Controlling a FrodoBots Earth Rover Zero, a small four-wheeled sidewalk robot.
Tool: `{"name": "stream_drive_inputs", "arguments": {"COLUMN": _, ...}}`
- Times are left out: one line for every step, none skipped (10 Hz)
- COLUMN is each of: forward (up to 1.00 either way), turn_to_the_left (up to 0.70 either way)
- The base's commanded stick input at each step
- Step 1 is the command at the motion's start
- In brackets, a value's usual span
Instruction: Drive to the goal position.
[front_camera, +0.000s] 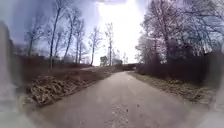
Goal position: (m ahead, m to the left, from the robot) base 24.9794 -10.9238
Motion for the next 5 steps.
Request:
{"name": "stream_drive_inputs", "arguments": {"forward": 1.0, "turn_to_the_left": 0.0}}
{"name": "stream_drive_inputs", "arguments": {"forward": 1.0, "turn_to_the_left": 0.0}}
{"name": "stream_drive_inputs", "arguments": {"forward": 1.0, "turn_to_the_left": 0.0}}
{"name": "stream_drive_inputs", "arguments": {"forward": 1.0, "turn_to_the_left": 0.0}}
{"name": "stream_drive_inputs", "arguments": {"forward": 1.0, "turn_to_the_left": 0.0}}
